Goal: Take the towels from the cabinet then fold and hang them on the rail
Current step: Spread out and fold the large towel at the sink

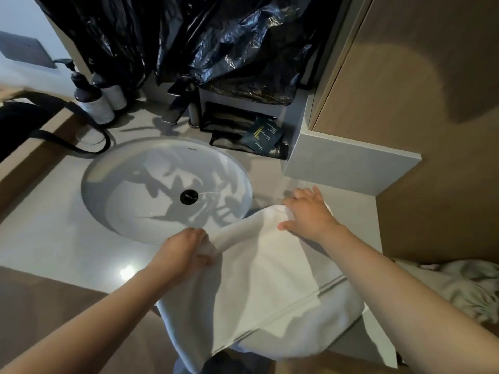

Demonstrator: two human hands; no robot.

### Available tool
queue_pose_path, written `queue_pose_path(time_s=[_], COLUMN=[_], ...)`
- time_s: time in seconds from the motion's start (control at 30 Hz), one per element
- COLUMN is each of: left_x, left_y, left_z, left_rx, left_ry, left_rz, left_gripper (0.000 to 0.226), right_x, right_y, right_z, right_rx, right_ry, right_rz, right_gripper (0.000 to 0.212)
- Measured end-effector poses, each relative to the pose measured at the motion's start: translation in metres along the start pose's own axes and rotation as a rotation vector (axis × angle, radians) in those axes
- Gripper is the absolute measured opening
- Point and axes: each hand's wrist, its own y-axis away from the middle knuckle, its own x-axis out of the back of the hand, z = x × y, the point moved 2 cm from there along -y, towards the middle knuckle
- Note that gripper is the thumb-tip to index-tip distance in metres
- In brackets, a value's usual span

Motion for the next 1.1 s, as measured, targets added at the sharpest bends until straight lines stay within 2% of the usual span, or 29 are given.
queue_pose_path(time_s=[0.07, 0.27, 0.4, 0.53, 0.6, 0.7, 0.8, 0.9, 1.1], left_x=[0.006, 0.029, 0.04, 0.042, 0.037, 0.022, 0.005, -0.006, -0.007], left_y=[-0.016, -0.074, -0.114, -0.144, -0.142, -0.116, -0.085, -0.068, -0.068], left_z=[0.008, 0.059, 0.096, 0.116, 0.113, 0.101, 0.079, 0.06, 0.049], left_rx=[-0.051, -0.266, -0.345, -0.357, -0.382, -0.475, -0.546, -0.531, -0.49], left_ry=[-0.034, -0.16, -0.177, -0.227, -0.222, -0.115, -0.139, -0.141, -0.077], left_rz=[0.001, 0.087, 0.178, 0.252, 0.258, 0.176, 0.118, 0.035, 0.047], left_gripper=[0.036, 0.033, 0.032, 0.058, 0.062, 0.061, 0.069, 0.07, 0.05], right_x=[-0.003, 0.002, 0.009, 0.008, 0.005, -0.003, -0.02, -0.036, -0.051], right_y=[0.012, 0.04, 0.045, 0.048, 0.053, 0.069, 0.086, 0.098, 0.12], right_z=[0.016, 0.074, 0.108, 0.129, 0.125, 0.099, 0.072, 0.062, 0.068], right_rx=[-0.083, -0.31, -0.47, -0.601, -0.559, -0.329, -0.168, -0.174, -0.213], right_ry=[-0.02, -0.112, -0.143, -0.209, -0.327, -0.516, -0.517, -0.44, -0.243], right_rz=[0.063, 0.247, 0.297, 0.35, 0.311, 0.248, 0.091, -0.014, -0.034], right_gripper=[0.064, 0.039, 0.031, 0.037, 0.052, 0.056, 0.062, 0.07, 0.066])
